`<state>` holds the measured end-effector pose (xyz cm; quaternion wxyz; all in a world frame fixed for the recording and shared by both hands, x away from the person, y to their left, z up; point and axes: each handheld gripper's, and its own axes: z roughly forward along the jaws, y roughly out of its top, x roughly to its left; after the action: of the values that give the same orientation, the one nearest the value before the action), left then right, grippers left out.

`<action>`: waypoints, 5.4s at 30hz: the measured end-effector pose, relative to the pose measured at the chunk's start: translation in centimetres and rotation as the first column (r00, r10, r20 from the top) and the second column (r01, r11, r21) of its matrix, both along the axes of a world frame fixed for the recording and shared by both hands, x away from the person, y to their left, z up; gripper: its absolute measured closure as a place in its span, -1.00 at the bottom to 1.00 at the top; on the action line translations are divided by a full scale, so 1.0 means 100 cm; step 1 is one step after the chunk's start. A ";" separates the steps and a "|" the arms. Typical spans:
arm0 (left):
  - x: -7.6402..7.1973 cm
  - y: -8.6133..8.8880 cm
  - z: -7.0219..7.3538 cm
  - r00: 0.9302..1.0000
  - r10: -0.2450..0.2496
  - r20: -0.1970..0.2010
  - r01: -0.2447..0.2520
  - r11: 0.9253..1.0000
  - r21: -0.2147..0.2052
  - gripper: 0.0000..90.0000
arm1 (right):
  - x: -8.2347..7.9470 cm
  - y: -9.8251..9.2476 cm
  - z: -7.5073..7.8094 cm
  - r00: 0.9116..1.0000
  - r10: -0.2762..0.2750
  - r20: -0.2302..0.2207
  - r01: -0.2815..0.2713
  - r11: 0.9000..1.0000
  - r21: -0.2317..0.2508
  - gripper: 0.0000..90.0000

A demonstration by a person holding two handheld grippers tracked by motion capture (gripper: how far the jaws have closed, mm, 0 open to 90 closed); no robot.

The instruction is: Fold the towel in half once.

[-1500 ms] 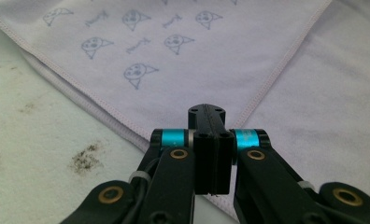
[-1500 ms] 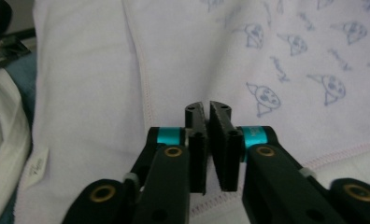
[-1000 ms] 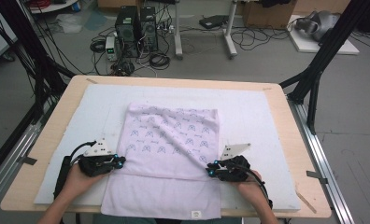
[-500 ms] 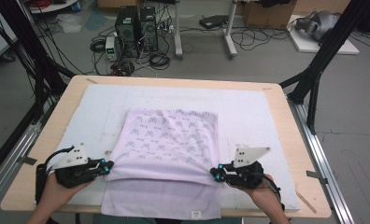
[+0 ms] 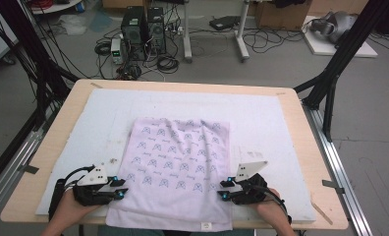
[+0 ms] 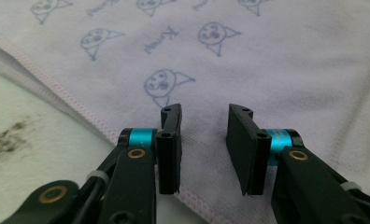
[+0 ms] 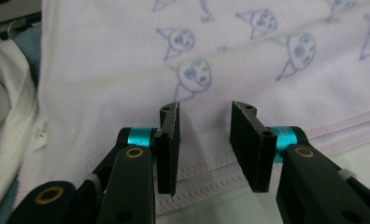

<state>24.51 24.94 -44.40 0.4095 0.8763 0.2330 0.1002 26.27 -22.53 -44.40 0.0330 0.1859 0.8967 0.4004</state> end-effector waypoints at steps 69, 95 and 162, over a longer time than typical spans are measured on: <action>0.033 -0.007 0.023 0.992 0.116 0.051 -0.110 0.989 -0.101 0.38 | 0.027 0.009 0.028 0.999 -0.031 0.014 0.030 0.996 0.085 0.43; 0.193 -0.014 0.012 0.935 0.335 -0.114 -0.347 0.931 -0.115 0.03 | 0.081 0.015 0.012 0.986 -0.163 0.019 0.162 0.985 0.058 0.25; 0.139 -0.047 0.031 0.987 0.163 0.012 -0.163 0.987 0.006 0.43 | 0.080 0.015 0.009 0.985 -0.172 0.005 0.172 0.985 0.009 0.12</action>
<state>38.44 20.27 -41.30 0.3983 0.8551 0.3012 0.1390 34.26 -21.01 -43.53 0.0690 0.2615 0.8755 0.4005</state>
